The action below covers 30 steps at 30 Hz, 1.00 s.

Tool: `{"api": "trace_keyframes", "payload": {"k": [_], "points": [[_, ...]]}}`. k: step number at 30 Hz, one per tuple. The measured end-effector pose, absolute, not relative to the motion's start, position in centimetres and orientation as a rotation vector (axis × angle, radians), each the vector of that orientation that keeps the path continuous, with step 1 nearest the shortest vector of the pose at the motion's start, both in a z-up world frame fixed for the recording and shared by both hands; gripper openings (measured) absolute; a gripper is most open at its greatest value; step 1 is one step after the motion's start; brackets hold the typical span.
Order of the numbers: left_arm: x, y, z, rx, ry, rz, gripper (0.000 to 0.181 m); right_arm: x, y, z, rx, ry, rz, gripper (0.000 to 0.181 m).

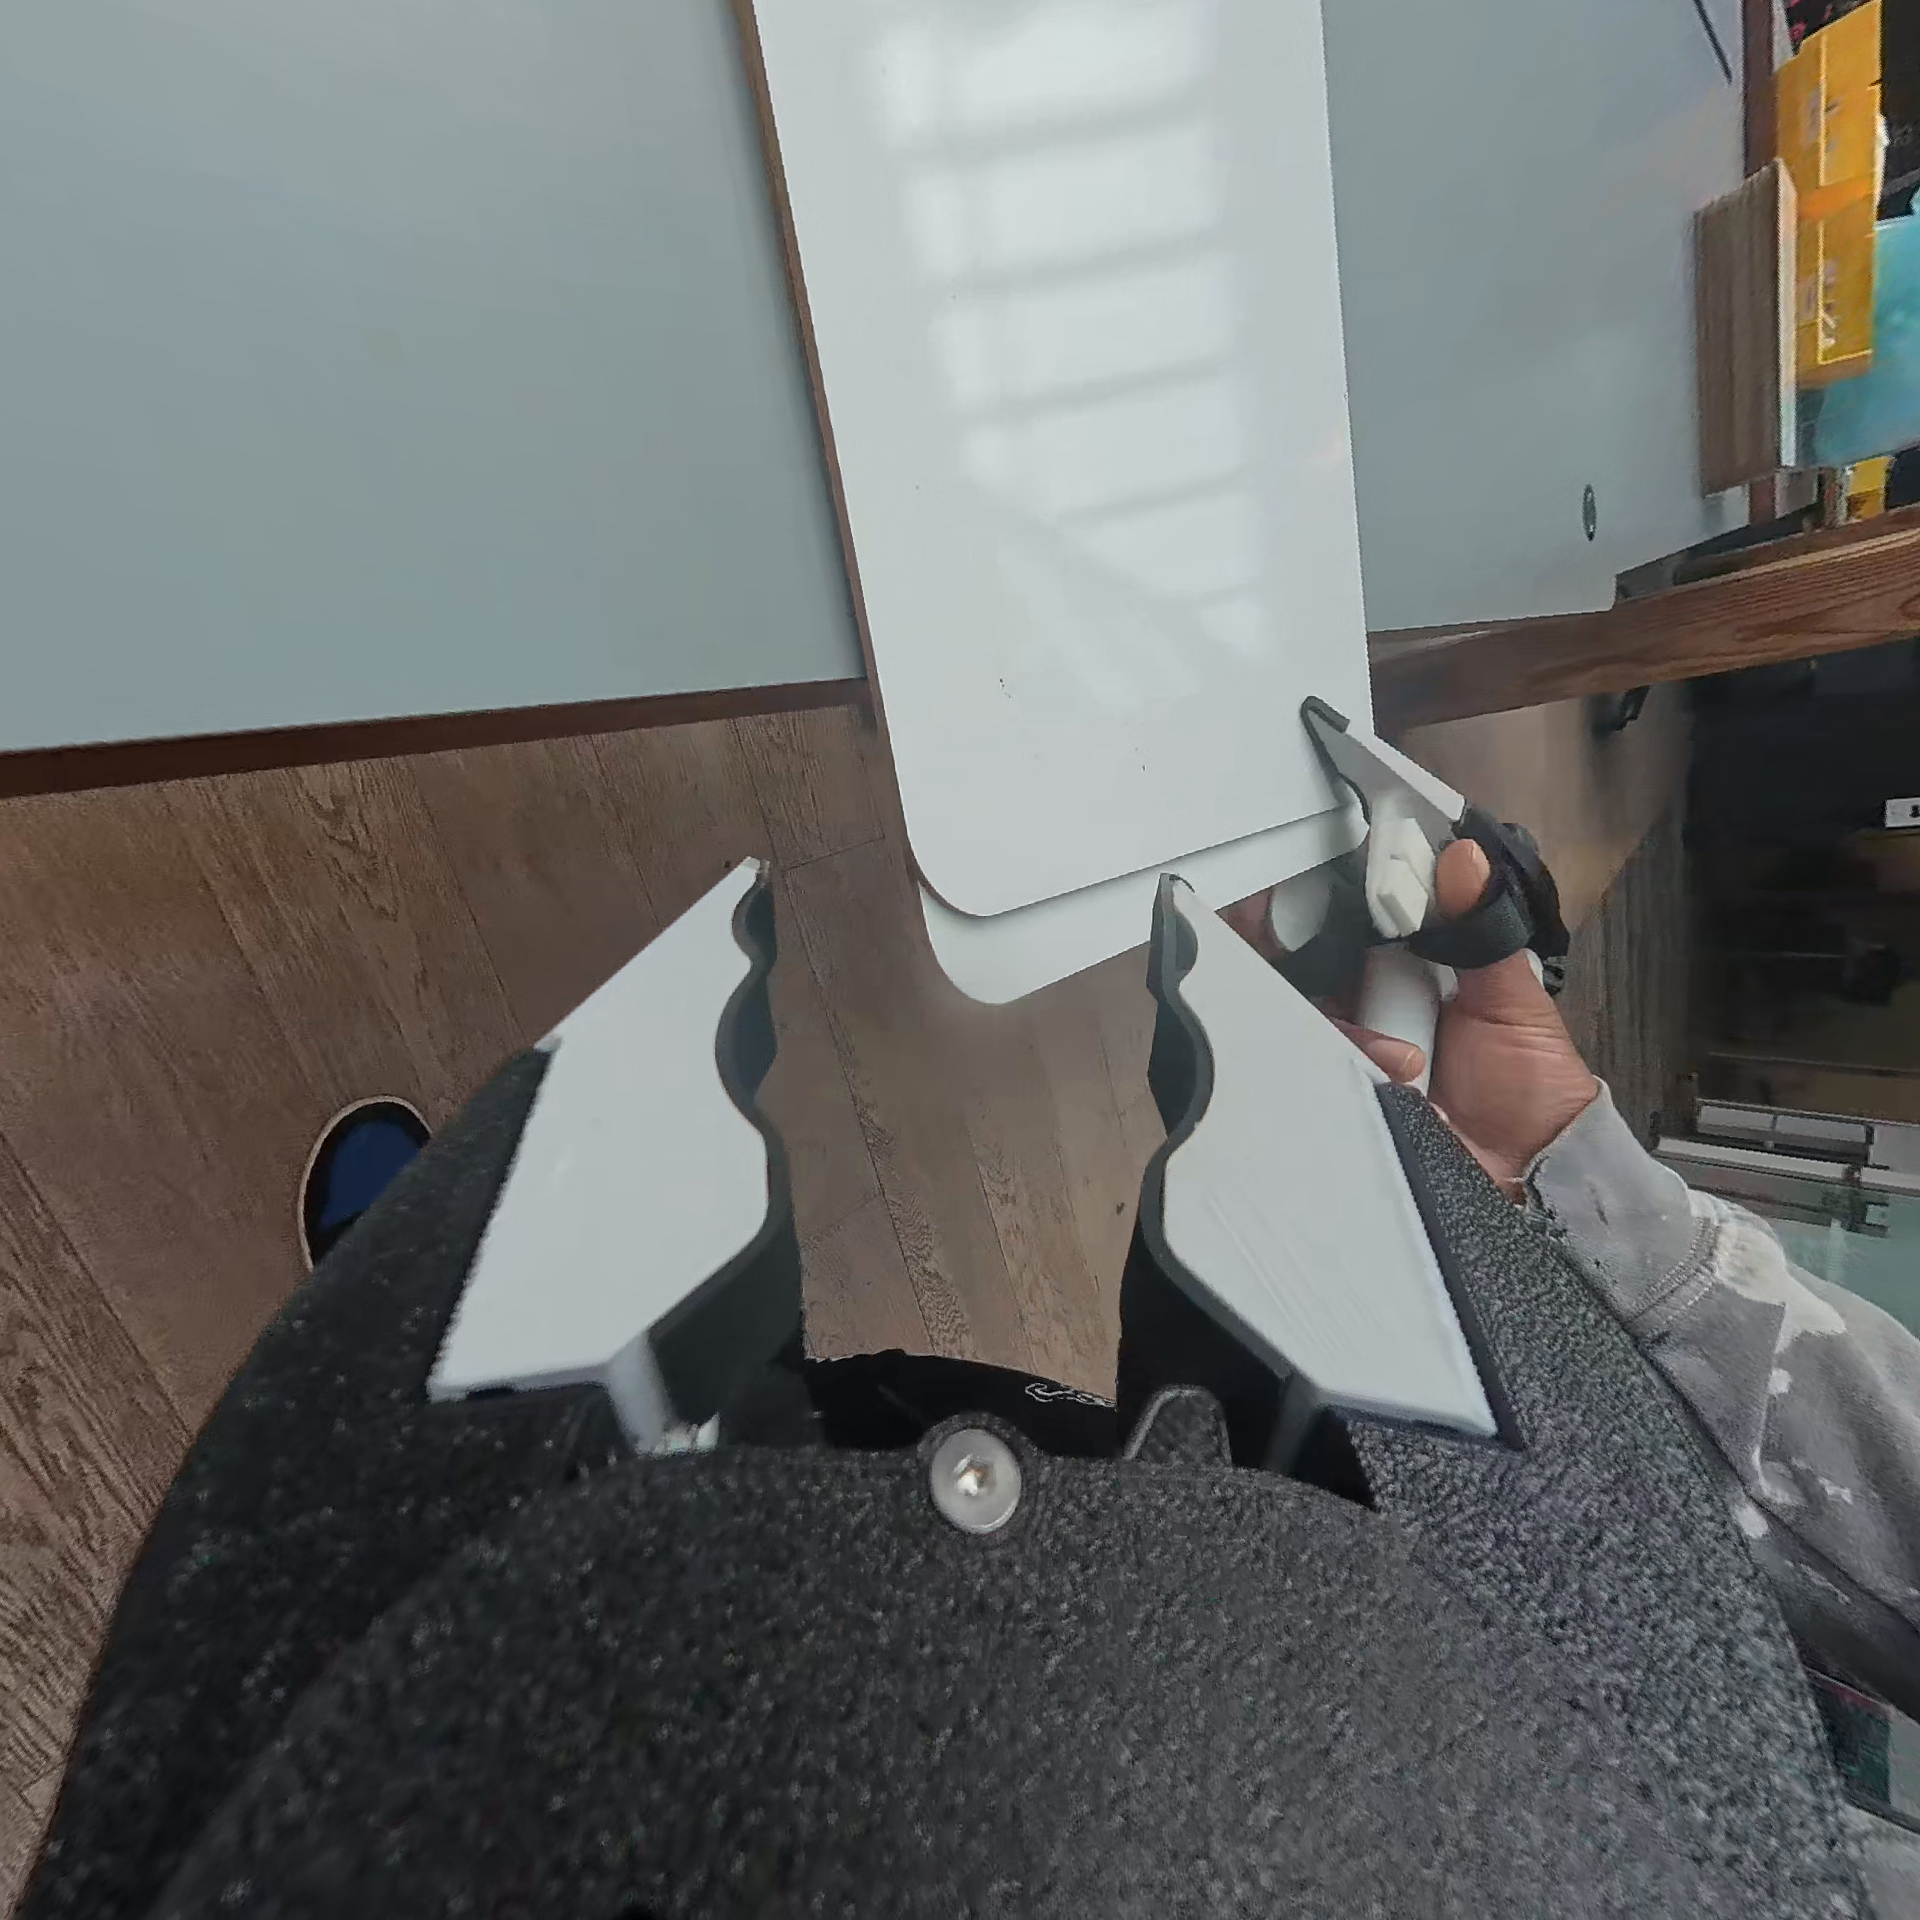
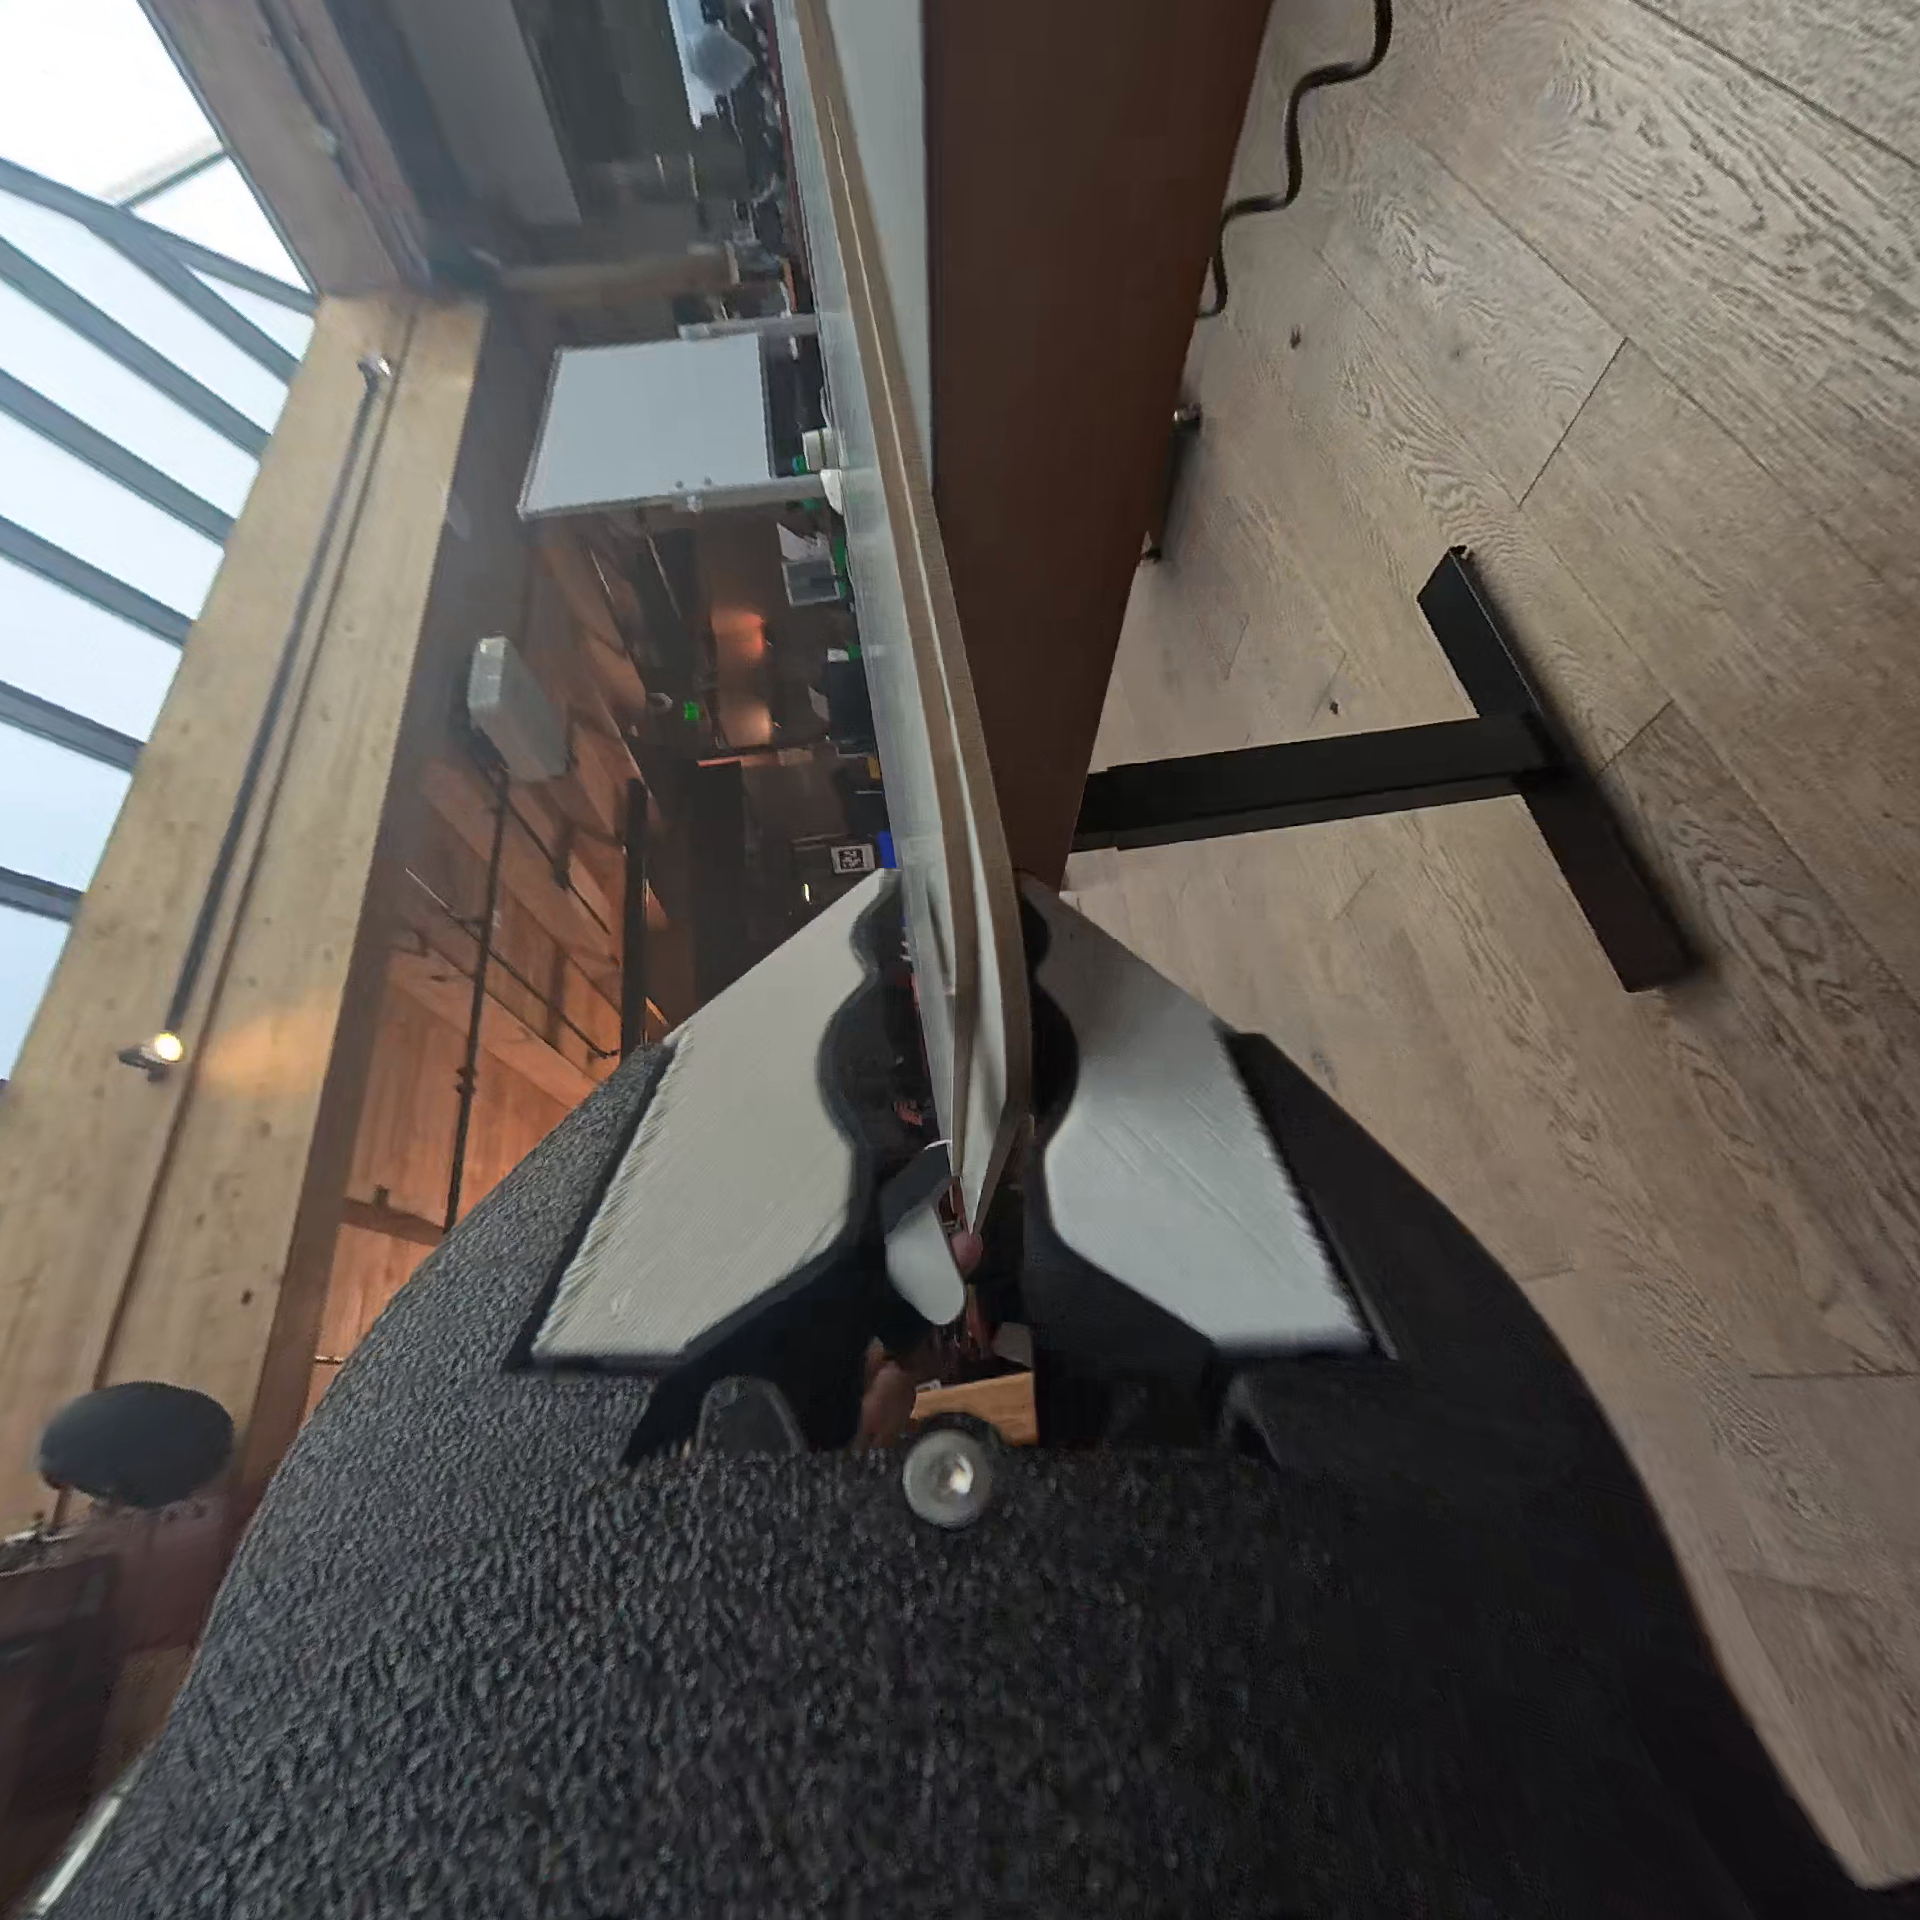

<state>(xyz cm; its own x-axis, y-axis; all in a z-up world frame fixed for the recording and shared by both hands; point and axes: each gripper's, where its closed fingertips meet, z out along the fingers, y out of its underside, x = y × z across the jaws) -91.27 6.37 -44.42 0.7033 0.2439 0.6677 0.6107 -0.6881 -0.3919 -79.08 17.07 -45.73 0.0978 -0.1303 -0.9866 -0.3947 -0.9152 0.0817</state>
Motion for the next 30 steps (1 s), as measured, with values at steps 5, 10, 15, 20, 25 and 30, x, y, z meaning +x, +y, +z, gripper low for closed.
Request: {"api": "trace_keyframes", "payload": {"k": [5, 10, 15, 20, 25, 30], "points": [[-91.7, 6.0, -41.6, -2.292, -0.514, -0.697, 0.070, -77.2, 17.7, -44.3, -2.008, 0.495, 1.983, 0.004], [-89.3, 7.8, -37.6, -2.252, -0.348, -0.656, 0.070, -71.0, 17.2, -42.6, -2.008, 0.441, 1.987, 0.006], [-83.2, 11.9, -34.1, -2.204, -0.163, -0.613, 0.069, -62.2, 16.8, -40.4, -1.943, 0.457, 1.974, 0.007], [-74.2, 17.0, -31.0, -2.133, 0.033, -0.573, 0.072, -51.0, 17.7, -37.4, -1.837, 0.515, 1.911, 0.008], [-64.0, 22.7, -28.9, -2.091, 0.199, -0.586, 0.076, -38.0, 20.4, -33.2, -1.750, 0.578, 1.756, 0.009], [-53.4, 30.7, -27.9, -2.053, 0.346, -0.621, 0.079, -24.9, 24.3, -29.8, -1.680, 0.658, 1.602, 0.008]]}}
